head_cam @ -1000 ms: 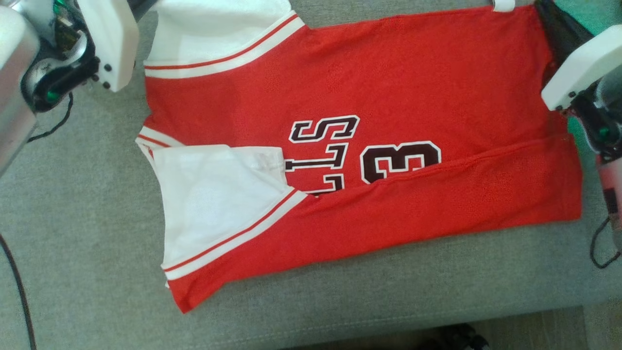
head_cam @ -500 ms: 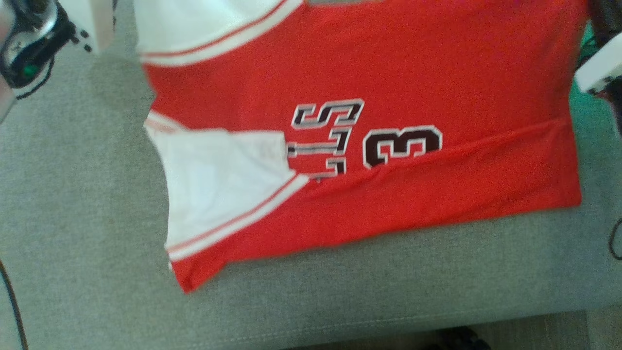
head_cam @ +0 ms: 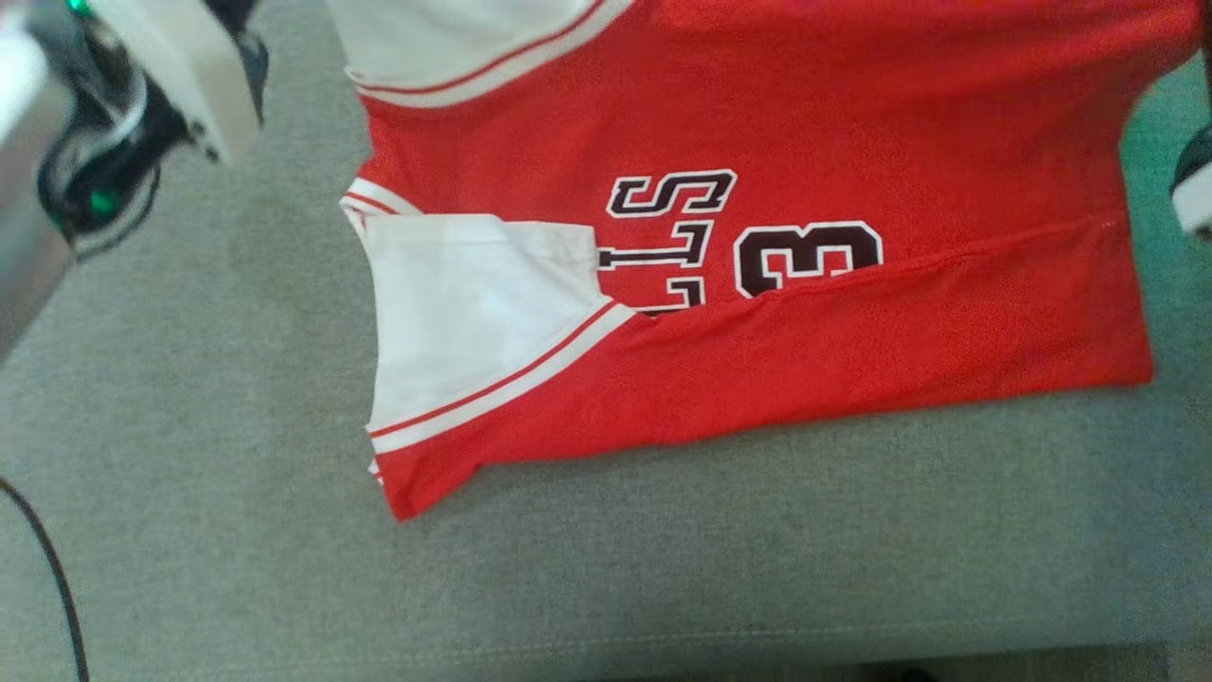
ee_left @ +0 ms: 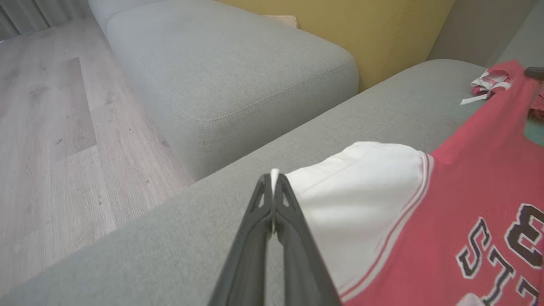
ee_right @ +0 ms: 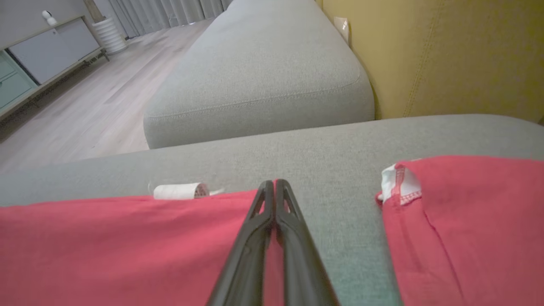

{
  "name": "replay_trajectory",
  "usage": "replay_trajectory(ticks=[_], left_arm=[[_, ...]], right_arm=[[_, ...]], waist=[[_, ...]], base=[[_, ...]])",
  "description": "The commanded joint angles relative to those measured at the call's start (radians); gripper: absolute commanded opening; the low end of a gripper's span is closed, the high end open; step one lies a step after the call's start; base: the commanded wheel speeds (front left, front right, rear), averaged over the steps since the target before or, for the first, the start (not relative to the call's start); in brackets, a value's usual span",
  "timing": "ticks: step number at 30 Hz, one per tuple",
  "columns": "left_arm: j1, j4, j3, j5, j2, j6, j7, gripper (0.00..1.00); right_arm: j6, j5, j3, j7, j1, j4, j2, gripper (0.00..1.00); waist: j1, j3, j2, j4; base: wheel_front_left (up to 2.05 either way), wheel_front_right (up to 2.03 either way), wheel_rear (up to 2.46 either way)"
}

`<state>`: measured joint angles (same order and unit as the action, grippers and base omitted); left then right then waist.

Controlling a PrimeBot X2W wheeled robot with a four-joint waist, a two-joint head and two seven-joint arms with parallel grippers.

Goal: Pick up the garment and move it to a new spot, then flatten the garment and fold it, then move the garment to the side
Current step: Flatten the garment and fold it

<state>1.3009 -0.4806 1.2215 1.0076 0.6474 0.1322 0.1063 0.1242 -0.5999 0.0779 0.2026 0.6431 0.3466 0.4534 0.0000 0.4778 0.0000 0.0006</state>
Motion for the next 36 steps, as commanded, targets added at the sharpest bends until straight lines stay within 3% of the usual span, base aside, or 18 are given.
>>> replay_trajectory(ticks=[1, 20, 29, 36], left_arm=[[0.006, 0.036, -0.044, 0.011, 0.067, -0.005, 0.016, 0.0], [-0.329, 0.489, 0.011, 0.044, 0.23, -0.189, 0.085, 0.0], [-0.433, 0.517, 0.031, 0.055, 0.231, -0.215, 0.095, 0.0], [-0.495, 0.473, 0.039, 0.06, 0.194, -0.213, 0.107, 0.0]], right_arm=[[0.007, -0.01, -0.014, 0.005, -0.034, -0.048, 0.023, 0.0], [0.007, 0.012, -0.166, 0.098, -0.348, -0.215, -0.02, 0.0], [0.007, 0.017, -0.201, 0.132, -0.424, -0.22, -0.051, 0.0], [0.007, 0.017, -0.198, 0.157, -0.447, -0.198, -0.07, 0.0]], waist=[[0.0, -0.013, 0.0, 0.013], [0.0, -0.054, 0.0, 0.076], [0.0, -0.053, 0.0, 0.085], [0.0, -0.068, 0.0, 0.082]], base=[[0.0, 0.0, 0.0], [0.0, 0.0, 0.0], [0.0, 0.0, 0.0], [0.0, 0.0, 0.0]])
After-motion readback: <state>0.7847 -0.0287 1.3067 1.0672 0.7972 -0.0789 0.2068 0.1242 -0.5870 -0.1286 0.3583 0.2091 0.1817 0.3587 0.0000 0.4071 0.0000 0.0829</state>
